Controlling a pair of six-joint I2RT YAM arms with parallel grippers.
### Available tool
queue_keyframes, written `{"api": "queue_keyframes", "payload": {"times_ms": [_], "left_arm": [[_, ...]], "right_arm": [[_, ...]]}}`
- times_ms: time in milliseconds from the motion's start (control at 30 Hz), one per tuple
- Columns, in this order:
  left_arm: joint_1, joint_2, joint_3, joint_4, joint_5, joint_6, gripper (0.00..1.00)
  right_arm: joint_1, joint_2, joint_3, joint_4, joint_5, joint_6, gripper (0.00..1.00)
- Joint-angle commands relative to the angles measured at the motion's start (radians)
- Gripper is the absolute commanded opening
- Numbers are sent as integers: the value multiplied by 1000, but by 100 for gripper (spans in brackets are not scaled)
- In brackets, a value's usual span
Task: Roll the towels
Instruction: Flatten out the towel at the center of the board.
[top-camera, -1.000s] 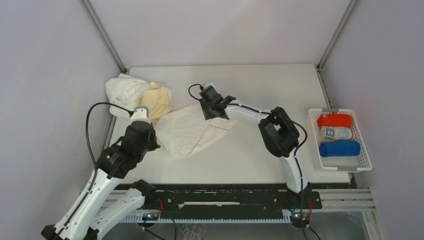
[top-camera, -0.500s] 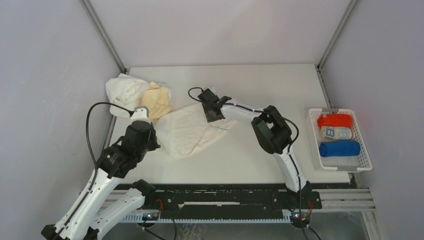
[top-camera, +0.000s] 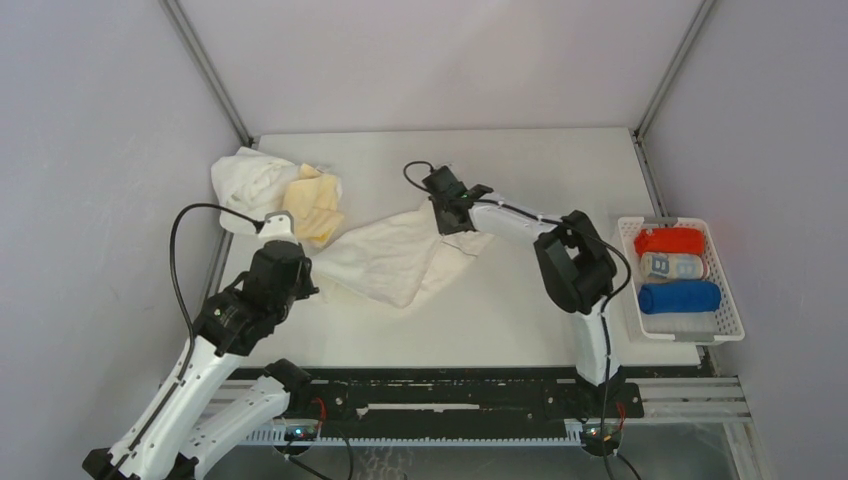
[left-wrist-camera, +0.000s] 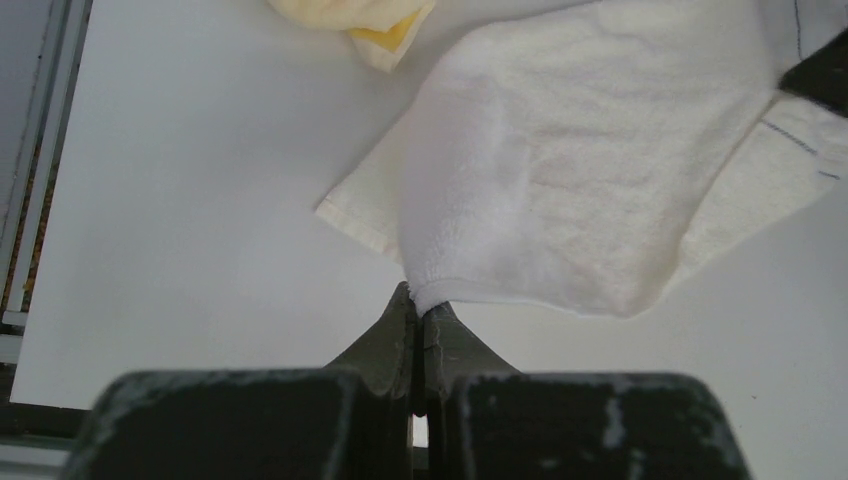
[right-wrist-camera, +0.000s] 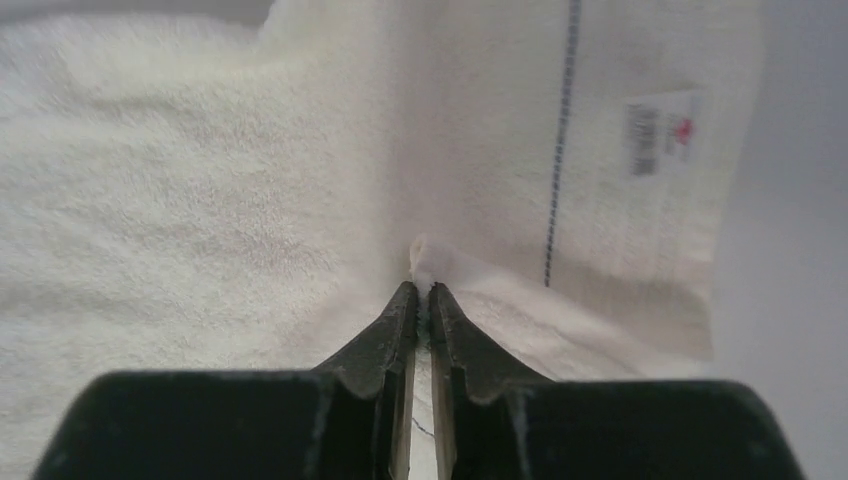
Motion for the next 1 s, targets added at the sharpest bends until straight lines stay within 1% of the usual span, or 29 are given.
{"api": "queue_keyframes", "payload": {"times_ms": [0,67,233,400,467,567,667,733,867,967], "left_arm": [[6,16,46,42,-45,9,0],[7,25,42,48,-39,2,0],[6,30,17,62,-9,-5,0],[6,42,25,67,0,-2,0],[6,50,43,67,-12,5,0],[7,66,89,66,-54,41,0],[7,82,178,60,-101,105,0],[7,81,246,69,-101,153,0],[6,60,368,91,-48,247,0],[6,22,421,110,55,306,0]], "right_arm": [[-82,-179,-60,86,-65,0,10],[-111,-189,-87,84,-93,9,14],[-154,-184,-177,109,-106,18,13],[-177,-221,-234,124,-119,17,2],[-189,-273,-250,127,-107,10,0],[-223,-379,-262,109,-78,-5,0],[-273,-523,-269,80,-56,-22,0],[-300,-627,-271,57,-48,-36,0],[-337,-865,-273,9,-33,-84,0],[-354,-1021,-275,-35,-20,-112,0]]}}
